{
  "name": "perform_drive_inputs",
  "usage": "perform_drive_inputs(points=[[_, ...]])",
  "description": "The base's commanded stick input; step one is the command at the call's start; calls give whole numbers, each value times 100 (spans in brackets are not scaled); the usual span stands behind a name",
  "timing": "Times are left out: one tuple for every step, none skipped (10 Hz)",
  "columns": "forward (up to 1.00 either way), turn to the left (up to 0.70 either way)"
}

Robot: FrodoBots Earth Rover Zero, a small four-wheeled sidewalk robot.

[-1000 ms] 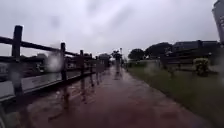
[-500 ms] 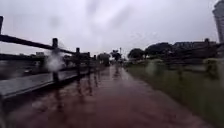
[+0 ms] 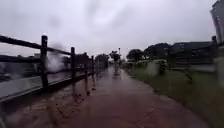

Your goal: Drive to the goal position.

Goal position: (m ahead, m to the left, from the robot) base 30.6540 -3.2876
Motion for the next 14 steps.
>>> perform_drive_inputs(points=[[100,1],[100,1],[100,1],[100,1],[100,1],[100,1],[100,1],[100,1],[100,1],[100,1],[100,1],[100,1],[100,1],[100,1]])
